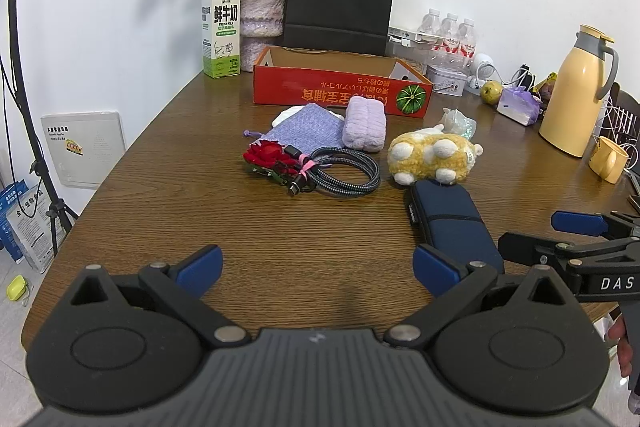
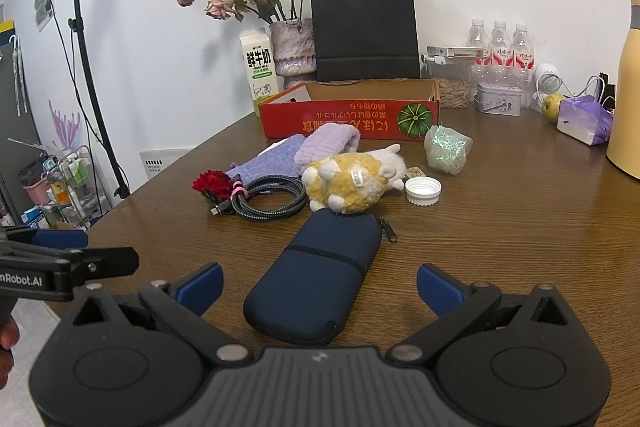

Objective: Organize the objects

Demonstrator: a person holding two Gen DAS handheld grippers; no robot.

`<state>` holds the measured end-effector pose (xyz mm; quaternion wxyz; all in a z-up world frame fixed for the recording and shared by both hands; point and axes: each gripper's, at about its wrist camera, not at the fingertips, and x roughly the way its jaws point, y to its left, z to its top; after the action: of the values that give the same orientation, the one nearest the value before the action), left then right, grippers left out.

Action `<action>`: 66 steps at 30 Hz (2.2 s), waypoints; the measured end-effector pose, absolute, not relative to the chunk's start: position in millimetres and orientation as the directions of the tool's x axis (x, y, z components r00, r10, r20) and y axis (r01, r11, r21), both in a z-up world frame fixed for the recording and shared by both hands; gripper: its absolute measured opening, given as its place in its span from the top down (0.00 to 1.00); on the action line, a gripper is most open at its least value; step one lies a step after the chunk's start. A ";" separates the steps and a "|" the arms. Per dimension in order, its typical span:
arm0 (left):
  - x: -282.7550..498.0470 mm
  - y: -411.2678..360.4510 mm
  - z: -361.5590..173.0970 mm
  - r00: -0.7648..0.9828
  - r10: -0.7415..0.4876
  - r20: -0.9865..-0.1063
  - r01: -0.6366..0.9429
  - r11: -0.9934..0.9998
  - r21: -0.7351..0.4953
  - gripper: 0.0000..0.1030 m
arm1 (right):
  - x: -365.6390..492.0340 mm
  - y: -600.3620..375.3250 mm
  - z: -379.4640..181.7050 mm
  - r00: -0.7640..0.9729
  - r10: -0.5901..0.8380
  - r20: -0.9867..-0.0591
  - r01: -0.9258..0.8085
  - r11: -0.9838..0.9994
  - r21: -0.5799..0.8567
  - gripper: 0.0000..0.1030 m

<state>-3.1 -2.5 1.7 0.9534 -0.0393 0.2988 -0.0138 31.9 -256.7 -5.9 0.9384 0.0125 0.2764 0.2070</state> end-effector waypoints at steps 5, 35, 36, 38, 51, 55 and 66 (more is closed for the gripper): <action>-3.5 -3.7 2.2 0.822 -0.049 -0.567 0.004 0.997 -0.081 0.00 | 32.0 -256.8 -5.8 0.761 0.396 -0.514 -0.382 0.914 0.138 0.00; 0.2 -3.3 1.2 0.820 -0.042 -0.571 -0.001 0.997 -0.075 0.00 | 35.7 -255.0 -8.5 0.755 0.398 -0.520 -0.385 0.912 0.139 0.00; 2.2 -2.4 -0.1 0.818 -0.038 -0.574 -0.005 0.997 -0.073 0.00 | 37.5 -254.1 -10.3 0.754 0.397 -0.523 -0.385 0.913 0.138 0.00; 6.9 -0.2 -3.3 0.815 -0.035 -0.578 -0.008 0.997 -0.072 0.00 | 41.9 -251.5 -14.1 0.748 0.396 -0.533 -0.385 0.912 0.138 0.00; 34.3 16.3 -23.7 0.800 -0.031 -0.599 -0.026 0.996 -0.087 0.00 | 71.4 -226.6 -38.5 0.709 0.383 -0.592 -0.389 0.913 0.124 0.00; 43.0 19.3 -27.0 0.796 -0.028 -0.605 -0.029 0.996 -0.084 0.00 | 81.0 -221.6 -41.8 0.707 0.373 -0.602 -0.382 0.917 0.119 0.00; 66.2 26.6 -33.4 0.789 -0.026 -0.614 -0.031 0.996 -0.082 0.00 | 103.7 -210.5 -49.4 0.710 0.331 -0.621 -0.353 0.931 0.092 0.00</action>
<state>66.2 26.6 -33.4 0.9447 -0.0436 0.3250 0.0014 103.7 -210.5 -49.4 0.9246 -0.0166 0.3325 0.1852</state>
